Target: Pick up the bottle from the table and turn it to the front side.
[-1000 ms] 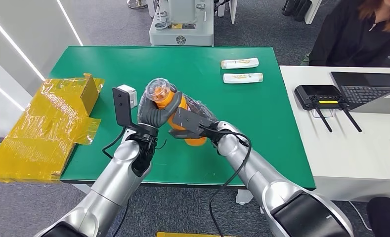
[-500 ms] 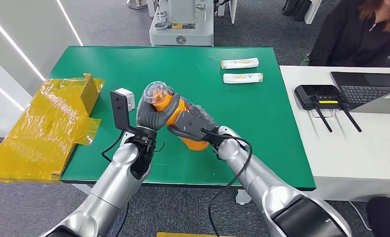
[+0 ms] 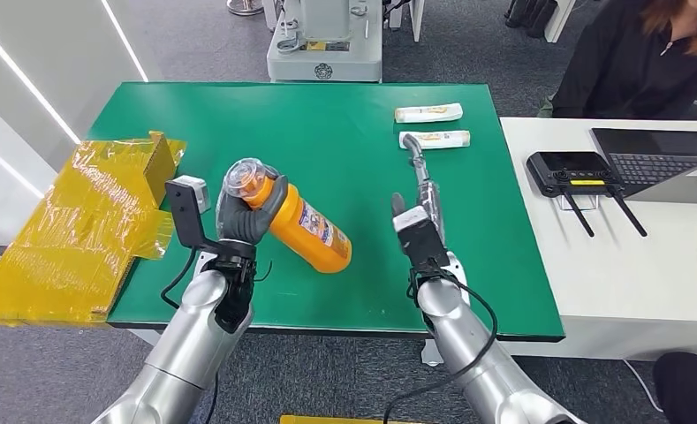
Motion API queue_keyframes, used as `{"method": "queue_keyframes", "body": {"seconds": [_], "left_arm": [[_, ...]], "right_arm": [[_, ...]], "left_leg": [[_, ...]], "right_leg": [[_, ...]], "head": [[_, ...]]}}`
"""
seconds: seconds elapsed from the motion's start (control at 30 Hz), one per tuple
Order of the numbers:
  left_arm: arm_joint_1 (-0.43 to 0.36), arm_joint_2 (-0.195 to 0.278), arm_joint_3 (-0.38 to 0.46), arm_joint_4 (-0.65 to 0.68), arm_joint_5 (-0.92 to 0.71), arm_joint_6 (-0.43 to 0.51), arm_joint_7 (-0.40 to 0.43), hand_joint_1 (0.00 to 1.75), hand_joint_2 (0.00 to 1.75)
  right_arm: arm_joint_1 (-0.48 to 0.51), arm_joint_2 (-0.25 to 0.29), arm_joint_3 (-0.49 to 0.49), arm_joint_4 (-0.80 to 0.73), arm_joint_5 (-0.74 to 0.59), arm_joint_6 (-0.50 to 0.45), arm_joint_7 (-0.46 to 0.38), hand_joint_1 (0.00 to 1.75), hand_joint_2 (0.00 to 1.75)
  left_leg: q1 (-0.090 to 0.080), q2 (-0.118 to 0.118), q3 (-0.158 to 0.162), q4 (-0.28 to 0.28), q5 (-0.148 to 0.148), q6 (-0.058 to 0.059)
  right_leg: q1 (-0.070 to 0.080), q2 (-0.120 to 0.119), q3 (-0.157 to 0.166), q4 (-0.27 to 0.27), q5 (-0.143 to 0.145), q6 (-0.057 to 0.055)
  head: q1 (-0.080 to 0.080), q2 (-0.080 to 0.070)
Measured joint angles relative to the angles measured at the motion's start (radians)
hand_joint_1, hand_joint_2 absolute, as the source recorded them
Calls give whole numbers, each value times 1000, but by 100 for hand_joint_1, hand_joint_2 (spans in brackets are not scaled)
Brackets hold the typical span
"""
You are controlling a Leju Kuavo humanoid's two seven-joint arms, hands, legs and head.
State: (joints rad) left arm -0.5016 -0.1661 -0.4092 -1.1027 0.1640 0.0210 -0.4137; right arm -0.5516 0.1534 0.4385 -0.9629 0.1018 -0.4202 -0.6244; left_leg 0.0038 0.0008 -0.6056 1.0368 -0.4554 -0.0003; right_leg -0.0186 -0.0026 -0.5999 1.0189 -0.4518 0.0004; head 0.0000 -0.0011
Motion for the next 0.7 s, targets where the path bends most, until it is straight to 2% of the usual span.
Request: {"method": "queue_keyframes", "body": {"seconds": [0.17, 0.27, 0.33, 0.5, 0.6, 0.7], "left_arm": [[15, 13, 6, -4, -1, 7, -5, 175, 175], [22, 17, 6, -4, -31, 26, -12, 175, 175], [24, 21, 5, -4, -121, 79, -25, 175, 175], [-23, 64, 5, -4, -493, 269, -46, 175, 175], [-89, 103, 5, -3, -638, 302, -45, 175, 175], [-141, 127, 5, 0, -683, 310, -50, 175, 175]], "right_arm": [[83, -14, -2, -166, -10, -89, -49, 0, 0], [119, -18, 5, -238, -14, -101, -49, 0, 0], [142, -20, 15, -284, -13, -100, -41, 0, 0], [195, -23, 41, -393, 10, -82, -7, 0, 0], [218, -27, 46, -436, 19, -64, 6, 0, 0], [233, -30, 48, -462, 23, -55, 10, 0, 0]], "left_leg": [[0, 0, 0, 0, 0, 0], [0, 0, 0, 0, 0, 0], [0, 0, 0, 0, 0, 0], [0, 0, 0, 0, 0, 0], [1, 0, 0, 0, 1, 0], [1, 0, 0, 0, 1, 0]], "right_leg": [[0, 0, 0, 0, 0, 0], [0, 0, 0, 0, 0, 0], [0, 0, 0, 0, 0, 0], [0, 0, -1, 1, 0, 0], [0, 0, -1, 1, 0, 0], [0, 0, -1, 1, 0, 0]], "head": [[0, 0], [0, 0], [0, 0], [0, 0], [0, 0], [0, 0]]}}
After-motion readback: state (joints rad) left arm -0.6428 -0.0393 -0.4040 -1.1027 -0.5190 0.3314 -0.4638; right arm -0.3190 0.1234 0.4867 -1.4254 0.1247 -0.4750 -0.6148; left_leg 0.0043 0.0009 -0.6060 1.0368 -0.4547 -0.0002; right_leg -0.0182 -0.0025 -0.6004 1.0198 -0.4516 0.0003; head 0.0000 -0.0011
